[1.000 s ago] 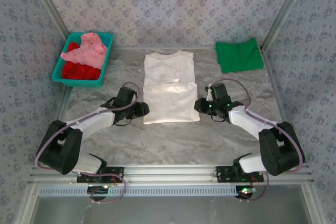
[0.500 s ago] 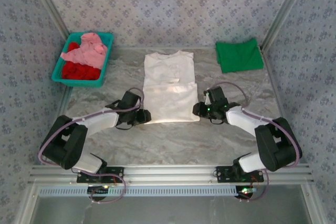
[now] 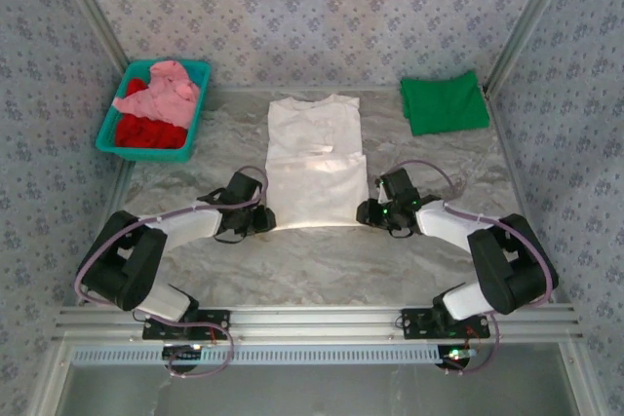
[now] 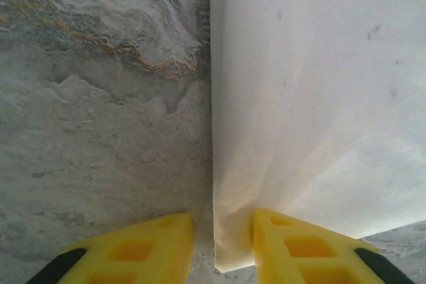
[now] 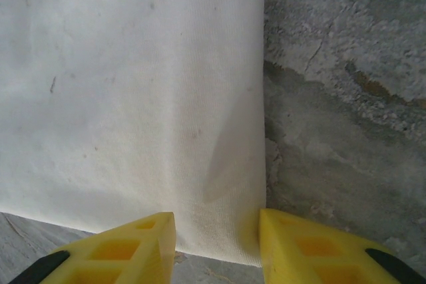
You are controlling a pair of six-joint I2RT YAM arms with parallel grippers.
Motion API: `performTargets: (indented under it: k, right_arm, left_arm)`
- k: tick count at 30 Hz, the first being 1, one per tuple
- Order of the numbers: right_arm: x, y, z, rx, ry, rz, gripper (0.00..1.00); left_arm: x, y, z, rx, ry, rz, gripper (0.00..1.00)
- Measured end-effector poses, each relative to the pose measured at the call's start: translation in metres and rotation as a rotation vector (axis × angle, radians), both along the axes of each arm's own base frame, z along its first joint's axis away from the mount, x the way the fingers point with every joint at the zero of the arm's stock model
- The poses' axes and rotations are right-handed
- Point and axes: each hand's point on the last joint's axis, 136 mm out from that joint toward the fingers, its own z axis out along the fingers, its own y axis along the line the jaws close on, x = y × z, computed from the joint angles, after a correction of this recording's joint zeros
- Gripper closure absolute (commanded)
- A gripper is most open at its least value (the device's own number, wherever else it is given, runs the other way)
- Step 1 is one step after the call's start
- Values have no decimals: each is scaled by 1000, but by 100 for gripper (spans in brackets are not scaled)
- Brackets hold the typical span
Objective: Fold and stack the t-shirts
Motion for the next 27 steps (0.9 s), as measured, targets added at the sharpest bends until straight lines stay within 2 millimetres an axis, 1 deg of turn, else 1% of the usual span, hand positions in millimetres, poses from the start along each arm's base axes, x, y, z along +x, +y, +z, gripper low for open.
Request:
performTargets:
  k: [1, 3, 6, 8, 11, 14, 15, 17, 22, 27]
  right_arm:
    - [0, 0, 0, -2, 0, 1, 59]
    - [-1, 1, 0, -4, -1, 5, 57]
    - [-5, 2, -2, -13, 2, 10, 53]
    - [-7, 1, -3, -23, -1, 9, 52]
    - [-8, -1, 0, -32, -10, 5, 51]
    - [-9, -1, 0, -33, -9, 7, 54]
    - [-10, 1, -1, -35, -6, 12, 55]
    - [-13, 4, -4, -41, 1, 27, 55]
    - [-11, 5, -6, -67, -4, 26, 56]
    - [-9, 5, -6, -75, 1, 20, 51]
  left_arm:
    - [0, 1, 0, 6, -1, 3, 76]
    - [0, 2, -1, 21, -5, 4, 83]
    - [1, 3, -1, 30, -12, 7, 91]
    - [2, 0, 0, 21, -25, 0, 95]
    - [5, -8, 2, 6, -48, -13, 96]
    - [6, -9, 2, 2, -51, -14, 97]
    - [6, -9, 2, 1, -51, -15, 100]
    - [6, -9, 2, 1, -52, -15, 100]
    - [6, -8, 2, -1, -57, -14, 100]
    - [5, -6, 3, 6, -66, -16, 100]
